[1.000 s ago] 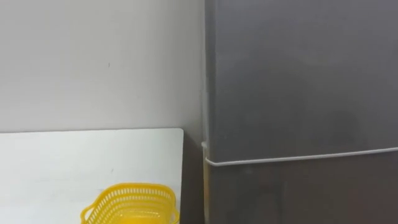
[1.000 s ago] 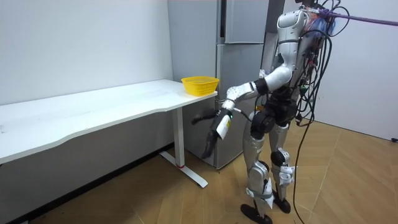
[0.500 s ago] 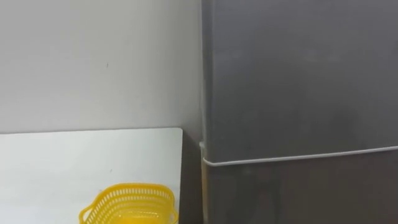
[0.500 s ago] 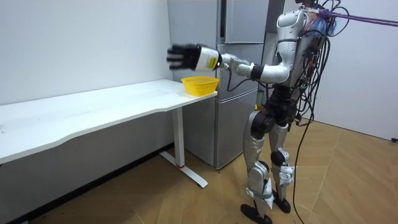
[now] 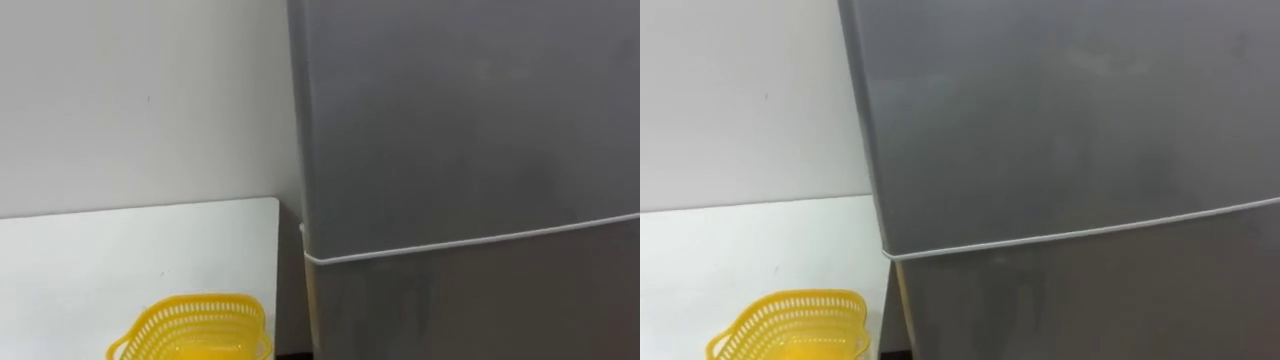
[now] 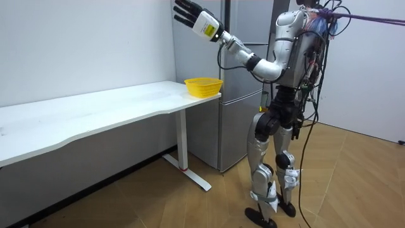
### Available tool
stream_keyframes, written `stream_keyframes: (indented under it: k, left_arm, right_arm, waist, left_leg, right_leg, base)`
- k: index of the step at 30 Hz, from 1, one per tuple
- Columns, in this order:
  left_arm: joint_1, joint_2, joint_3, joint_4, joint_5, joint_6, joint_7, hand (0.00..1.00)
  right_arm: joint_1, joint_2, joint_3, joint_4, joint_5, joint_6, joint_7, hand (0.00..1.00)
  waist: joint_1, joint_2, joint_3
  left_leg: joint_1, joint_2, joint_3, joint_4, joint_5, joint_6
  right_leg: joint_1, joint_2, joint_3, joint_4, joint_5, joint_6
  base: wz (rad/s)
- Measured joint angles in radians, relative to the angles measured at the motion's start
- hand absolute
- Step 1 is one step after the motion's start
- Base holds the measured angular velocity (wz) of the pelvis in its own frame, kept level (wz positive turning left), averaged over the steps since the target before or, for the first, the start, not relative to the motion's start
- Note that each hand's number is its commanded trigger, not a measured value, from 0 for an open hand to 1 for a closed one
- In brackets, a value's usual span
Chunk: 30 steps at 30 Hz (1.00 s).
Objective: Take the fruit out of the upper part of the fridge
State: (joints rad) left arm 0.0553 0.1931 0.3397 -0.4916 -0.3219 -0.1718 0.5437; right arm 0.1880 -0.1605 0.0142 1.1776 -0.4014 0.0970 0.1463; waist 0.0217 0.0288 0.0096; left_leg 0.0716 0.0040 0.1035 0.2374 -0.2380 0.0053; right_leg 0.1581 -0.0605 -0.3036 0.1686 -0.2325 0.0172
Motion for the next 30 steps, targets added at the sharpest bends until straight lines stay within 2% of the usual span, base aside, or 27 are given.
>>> stream_keyframes:
  k: [2,3,7,10,14,16,18,20,22,28,30]
  left_arm:
    - [-0.021,0.0,-0.027,-0.001,-0.003,0.019,-0.076,0.0]
    - [-0.033,0.003,-0.047,-0.002,-0.005,0.025,-0.122,0.0]
    - [-0.089,0.026,-0.132,-0.002,-0.103,0.07,-0.291,0.0]
    - [-0.111,0.028,-0.168,-0.003,-0.138,0.102,-0.406,0.0]
    - [-0.113,0.032,-0.19,-0.003,-0.179,0.145,-0.516,0.0]
    - [-0.118,0.06,-0.19,-0.003,-0.204,0.175,-0.584,0.0]
    - [-0.129,0.076,-0.19,-0.003,-0.22,0.189,-0.623,0.0]
    - [-0.137,0.078,-0.19,-0.002,-0.233,0.202,-0.657,0.0]
    - [-0.14,0.091,-0.19,-0.003,-0.238,0.22,-0.696,0.0]
    - [-0.151,0.138,-0.19,-0.002,-0.277,0.255,-0.82,0.0]
    - [-0.151,0.144,-0.191,0.0,-0.277,0.261,-0.854,0.0]
  right_arm:
    - [0.002,0.0,0.0,0.001,-0.02,0.0,0.012,0.0]
    - [-0.002,0.0,0.001,0.001,-0.026,0.001,0.021,0.0]
    - [-0.011,0.0,0.002,0.003,-0.027,0.006,0.032,0.0]
    - [-0.014,0.0,0.001,0.006,-0.028,0.013,0.031,0.0]
    - [-0.033,-0.005,0.001,0.026,-0.028,0.015,0.031,0.0]
    - [-0.039,-0.01,0.0,0.033,-0.027,0.019,0.032,0.0]
    - [-0.042,-0.016,0.0,0.033,-0.027,0.031,0.04,0.0]
    - [-0.04,-0.022,-0.009,0.034,-0.027,0.037,0.041,0.0]
    - [-0.041,-0.033,-0.015,0.034,-0.027,0.038,0.042,0.0]
    - [-0.04,-0.039,-0.02,0.033,-0.028,0.064,0.057,0.0]
    - [-0.041,-0.039,-0.02,0.033,-0.028,0.072,0.062,0.0]
  waist:
    - [-0.008,0.0,0.0003]
    - [-0.014,0.005,-0.002]
    - [-0.023,0.007,-0.0038]
    - [-0.034,0.01,-0.0048]
    - [-0.047,0.018,-0.0078]
    - [-0.063,0.023,-0.0096]
    - [-0.071,0.026,-0.0096]
    - [-0.072,0.03,-0.0094]
    - [-0.071,0.029,-0.0076]
    - [-0.078,0.037,-0.0087]
    - [-0.077,0.037,-0.0088]
  left_leg:
    - [-0.005,0.0,0.0,0.0,0.0,0.0]
    - [-0.006,0.0,0.001,0.0,0.0,0.0]
    - [-0.006,0.0,0.003,-0.003,0.0,0.0]
    - [-0.011,0.001,0.009,-0.003,0.0,0.0]
    - [-0.017,0.006,0.033,-0.003,0.0,0.0]
    - [-0.018,0.006,0.035,-0.003,0.0,0.0]
    - [-0.018,0.006,0.037,-0.003,0.0,0.0]
    - [-0.016,0.008,0.044,-0.003,0.0,0.0]
    - [-0.009,0.015,0.062,-0.003,0.0,0.0]
    - [-0.009,0.017,0.063,-0.001,0.0,0.0]
    - [-0.012,0.017,0.062,0.0,0.0,0.0]
  right_leg:
    - [-0.004,0.0,-0.001,-0.001,0.0,0.0]
    - [-0.008,-0.002,0.0,0.0,0.0,0.0]
    - [-0.011,-0.002,0.004,0.003,0.0,0.0]
    - [-0.017,-0.002,0.009,0.007,0.0,0.0]
    - [-0.032,-0.001,0.027,0.018,0.0,0.0]
    - [-0.034,-0.002,0.03,0.02,0.0,0.0]
    - [-0.036,-0.002,0.033,0.021,0.0,0.0]
    - [-0.036,-0.002,0.038,0.023,0.0,0.0]
    - [-0.037,-0.002,0.051,0.029,0.0,0.0]
    - [-0.046,-0.005,0.057,0.021,0.0,-0.001]
    - [-0.046,-0.003,0.057,0.02,0.0,-0.001]
  base:
    - [0.0]
    - [0.0]
    - [-0.02]
    - [-0.04]
    - [-0.12]
    - [-0.02]
    - [-0.02]
    - [-0.08]
    - [-0.14]
    - [-0.01]
    - [0.0]
